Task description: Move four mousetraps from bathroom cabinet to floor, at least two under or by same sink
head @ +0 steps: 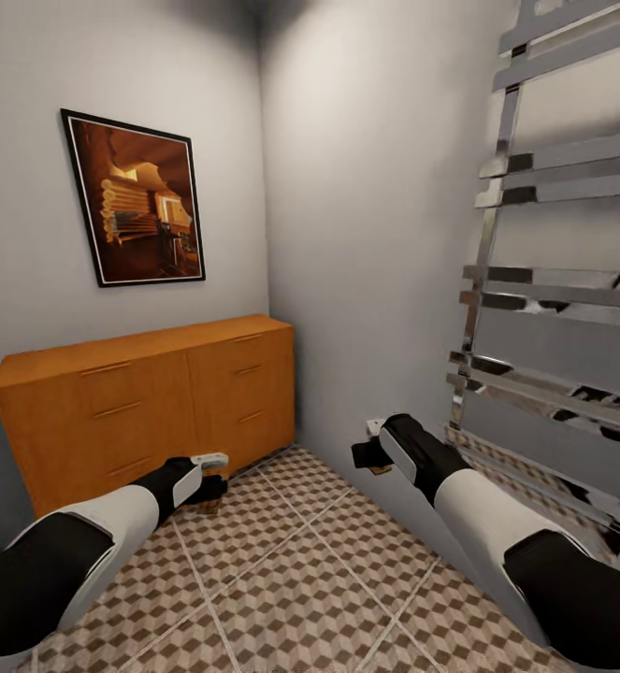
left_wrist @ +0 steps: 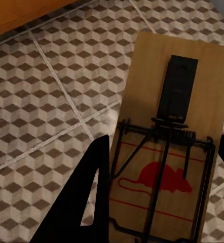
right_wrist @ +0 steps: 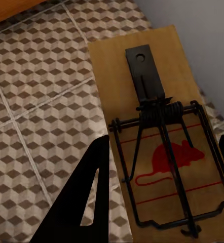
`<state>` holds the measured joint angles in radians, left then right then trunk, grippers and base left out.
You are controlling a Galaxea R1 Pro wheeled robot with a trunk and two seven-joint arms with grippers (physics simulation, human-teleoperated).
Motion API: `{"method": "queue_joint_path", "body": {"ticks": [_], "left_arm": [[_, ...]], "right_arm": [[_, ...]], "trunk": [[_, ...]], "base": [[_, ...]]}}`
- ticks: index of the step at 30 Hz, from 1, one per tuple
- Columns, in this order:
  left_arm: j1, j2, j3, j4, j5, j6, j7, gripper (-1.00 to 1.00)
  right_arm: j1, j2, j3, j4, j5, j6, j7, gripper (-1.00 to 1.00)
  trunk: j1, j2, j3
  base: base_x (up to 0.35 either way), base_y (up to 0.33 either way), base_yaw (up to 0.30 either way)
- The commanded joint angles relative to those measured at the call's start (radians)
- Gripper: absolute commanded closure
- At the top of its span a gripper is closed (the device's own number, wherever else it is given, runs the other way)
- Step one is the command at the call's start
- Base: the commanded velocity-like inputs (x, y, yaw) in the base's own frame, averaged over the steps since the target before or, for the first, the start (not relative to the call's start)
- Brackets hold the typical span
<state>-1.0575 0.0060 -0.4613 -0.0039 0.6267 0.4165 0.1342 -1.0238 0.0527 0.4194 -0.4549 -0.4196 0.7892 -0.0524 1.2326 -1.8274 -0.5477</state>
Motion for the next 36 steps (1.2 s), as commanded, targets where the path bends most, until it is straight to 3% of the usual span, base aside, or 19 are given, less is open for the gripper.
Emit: {"method": "queue_joint_path", "body": {"ticks": [1,6,14,15,17,18,20,21,26,36], "left_arm": [[0.008,0.000,-0.007,-0.001,0.008,0.002,0.007,1.00],[0.035,-0.001,-0.007,-0.001,0.010,-0.061,0.008,1.00],[0.134,-0.006,-0.006,-0.001,0.014,-0.127,0.007,1.00],[0.143,-0.007,-0.006,-0.001,0.018,-0.135,0.007,1.00],[0.185,-0.010,-0.006,-0.001,0.045,-0.162,0.007,1.00],[0.254,-0.022,-0.006,-0.001,0.119,-0.200,0.008,1.00],[0.301,-0.026,-0.006,-0.001,0.140,-0.226,0.008,1.00],[0.348,-0.030,-0.006,-0.001,0.150,-0.275,0.008,1.00],[0.451,-0.031,-0.005,-0.001,0.169,-0.319,0.008,1.00],[0.575,-0.038,-0.006,-0.001,0.251,-0.427,0.007,1.00]], "right_arm": [[-0.001,0.000,0.006,0.025,-0.010,-0.020,-0.003,1.00],[0.000,0.002,0.027,0.117,-0.010,-0.088,0.004,1.00],[0.100,0.032,0.176,0.144,-0.010,-0.106,-0.006,1.00],[0.107,0.033,0.181,0.145,-0.010,-0.108,-0.007,1.00],[0.135,0.034,0.193,0.147,-0.010,-0.126,-0.009,1.00],[0.225,0.032,0.200,0.171,-0.010,-0.191,-0.010,1.00],[0.288,0.033,0.202,0.205,-0.010,-0.251,-0.009,1.00],[0.336,0.033,0.202,0.263,-0.010,-0.321,-0.003,1.00],[0.363,0.032,0.201,0.450,-0.017,-0.490,0.004,1.00],[0.467,0.026,0.198,0.486,-0.020,-0.574,0.001,1.00]], "trunk": [[-0.001,-0.001,-0.001],[-0.001,-0.001,-0.001],[-0.001,-0.001,-0.001],[-0.001,-0.001,-0.001],[-0.001,-0.001,-0.001],[-0.001,-0.001,-0.001],[-0.001,-0.001,-0.001],[-0.001,-0.001,-0.001],[-0.001,-0.001,-0.001],[-0.001,-0.001,-0.001]], "base": [[-0.263,-0.132,0.000],[-0.246,-0.123,0.000],[-0.074,-0.029,0.000],[-0.010,-0.004,0.000],[-0.005,-0.002,0.000],[0.000,0.000,0.000],[0.000,0.000,0.018],[0.000,0.000,0.191],[0.000,0.000,0.256],[0.000,0.000,0.279]]}}
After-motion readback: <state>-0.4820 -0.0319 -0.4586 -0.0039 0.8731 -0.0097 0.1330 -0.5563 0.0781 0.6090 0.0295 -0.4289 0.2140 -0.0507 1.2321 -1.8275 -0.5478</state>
